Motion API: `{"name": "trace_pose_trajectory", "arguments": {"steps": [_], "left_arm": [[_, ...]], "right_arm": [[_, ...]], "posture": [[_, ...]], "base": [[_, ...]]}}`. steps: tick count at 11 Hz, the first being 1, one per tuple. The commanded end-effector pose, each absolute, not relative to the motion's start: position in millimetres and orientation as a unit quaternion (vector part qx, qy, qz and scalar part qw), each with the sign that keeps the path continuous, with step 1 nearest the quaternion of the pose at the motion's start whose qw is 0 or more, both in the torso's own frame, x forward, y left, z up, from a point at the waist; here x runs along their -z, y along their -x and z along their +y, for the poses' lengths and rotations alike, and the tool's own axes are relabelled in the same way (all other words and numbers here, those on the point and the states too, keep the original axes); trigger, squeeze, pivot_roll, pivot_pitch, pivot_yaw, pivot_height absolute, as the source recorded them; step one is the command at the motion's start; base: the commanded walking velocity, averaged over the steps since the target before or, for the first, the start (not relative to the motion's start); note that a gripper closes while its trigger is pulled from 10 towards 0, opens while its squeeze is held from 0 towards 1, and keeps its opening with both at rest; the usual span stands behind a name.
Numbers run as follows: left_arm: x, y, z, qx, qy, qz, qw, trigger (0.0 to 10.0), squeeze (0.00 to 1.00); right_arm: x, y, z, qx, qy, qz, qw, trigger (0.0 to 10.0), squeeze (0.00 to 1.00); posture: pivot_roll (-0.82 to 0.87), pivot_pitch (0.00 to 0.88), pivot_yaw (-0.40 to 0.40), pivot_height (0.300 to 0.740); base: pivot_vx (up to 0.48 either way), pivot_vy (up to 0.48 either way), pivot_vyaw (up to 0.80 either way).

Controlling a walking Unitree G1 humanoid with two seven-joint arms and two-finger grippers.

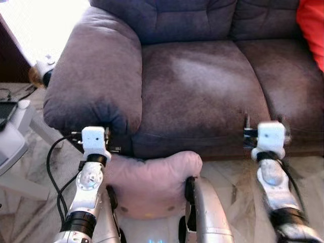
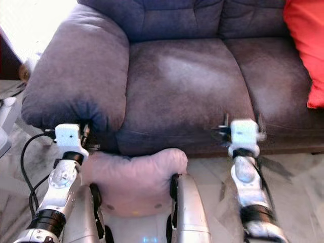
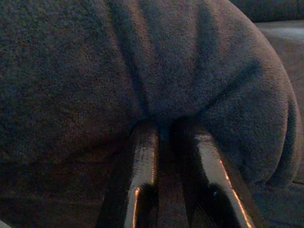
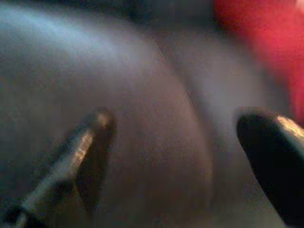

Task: Move the pillow to the sofa from floor

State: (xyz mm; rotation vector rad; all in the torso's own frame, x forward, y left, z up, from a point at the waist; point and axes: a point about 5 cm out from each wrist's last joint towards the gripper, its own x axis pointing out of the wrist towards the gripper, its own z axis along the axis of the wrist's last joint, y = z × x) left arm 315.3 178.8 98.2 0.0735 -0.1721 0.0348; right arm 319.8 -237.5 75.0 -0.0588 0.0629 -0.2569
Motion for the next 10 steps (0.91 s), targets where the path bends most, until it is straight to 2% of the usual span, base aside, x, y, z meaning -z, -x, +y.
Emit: {"name": "trace_pose_trajectory", "arguments": {"steps": [1,2,3,6,7,10], "left_arm": [[-92.0,-317.7,179.6,-0.018,-0.041,-0.059,0.997,10.0,0.0],[-93.2,-318.5,180.5,-0.019,-0.043,-0.061,0.997,10.0,0.0],[-93.8,-318.5,181.2,-0.02,-0.044,-0.063,0.997,10.0,0.0],[-87.1,-316.2,180.3,-0.019,-0.043,-0.048,0.998,10.0,0.0],[-85.5,-315.9,179.7,-0.019,-0.046,-0.043,0.998,10.0,0.0],[-84.5,-315.5,180.4,-0.022,-0.047,-0.039,0.998,10.0,0.0]], "right_arm": [[-53.0,-318.0,-221.6,0.088,-0.073,0.097,0.989,10.0,0.0],[-46.4,-321.8,-191.2,0.009,-0.155,0.123,0.98,10.0,0.0],[-46.0,-324.3,-179.3,-0.021,-0.171,0.131,0.976,10.0,0.0],[-15.8,-310.3,-177.7,-0.031,-0.145,0.249,0.957,10.0,0.0],[-13.1,-307.1,-173.8,-0.055,-0.14,0.257,0.955,10.0,0.0],[-17.1,-309.6,-172.8,-0.072,-0.11,0.239,0.962,10.0,0.0]], "posture": [[0.03,0.154,-0.047,0.49],[0.03,0.15,-0.048,0.49],[0.04,0.147,-0.052,0.49],[0.03,0.146,-0.056,0.49],[0.03,0.147,-0.057,0.49],[0.03,0.157,-0.061,0.49]], "base": [[0.0,0.0,0.0],[0.0,0.0,0.0],[0.0,0.0,0.0],[0.0,0.0,0.0],[0.0,0.0,0.0],[0.284,0.0,0.14]]}}
